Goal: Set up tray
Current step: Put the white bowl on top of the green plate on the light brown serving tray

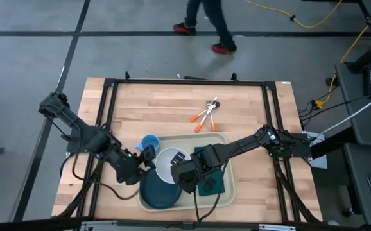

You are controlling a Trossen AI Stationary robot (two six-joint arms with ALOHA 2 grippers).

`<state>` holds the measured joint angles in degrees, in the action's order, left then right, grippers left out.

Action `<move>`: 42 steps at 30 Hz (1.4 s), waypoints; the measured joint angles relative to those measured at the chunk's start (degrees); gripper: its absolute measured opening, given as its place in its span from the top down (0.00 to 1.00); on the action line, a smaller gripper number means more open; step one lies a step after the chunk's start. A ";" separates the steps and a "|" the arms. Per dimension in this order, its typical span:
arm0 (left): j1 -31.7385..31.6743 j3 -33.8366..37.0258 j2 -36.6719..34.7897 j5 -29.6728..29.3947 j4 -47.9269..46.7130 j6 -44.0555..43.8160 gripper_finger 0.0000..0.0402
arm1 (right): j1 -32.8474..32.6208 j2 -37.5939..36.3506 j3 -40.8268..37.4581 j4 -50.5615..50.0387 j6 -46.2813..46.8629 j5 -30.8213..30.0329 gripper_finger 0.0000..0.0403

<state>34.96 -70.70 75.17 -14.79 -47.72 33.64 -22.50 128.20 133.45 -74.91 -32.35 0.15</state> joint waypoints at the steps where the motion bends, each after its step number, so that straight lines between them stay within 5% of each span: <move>1: 0.00 0.01 0.75 -0.09 -0.05 0.57 0.48 | 0.00 0.00 0.00 0.05 -0.01 0.24 0.97; 20: -4.06 0.02 4.12 2.96 0.03 -0.60 0.54 | 0.00 0.00 0.00 1.31 -0.27 1.06 0.97; 26: -4.00 0.00 4.03 4.93 0.98 -0.72 0.66 | 0.00 0.00 0.00 1.39 -0.27 1.06 0.97; 35: -3.95 -0.02 5.62 8.35 1.19 -0.73 0.96 | 0.00 0.00 0.00 2.06 -0.62 1.10 0.97; 42: -3.89 -0.02 8.73 7.93 1.22 0.22 0.99 | -0.04 0.00 -0.09 1.87 -0.31 1.30 0.97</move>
<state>31.07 -70.72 83.89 -6.86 -46.50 33.86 -22.55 128.20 133.36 -73.03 -32.66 1.45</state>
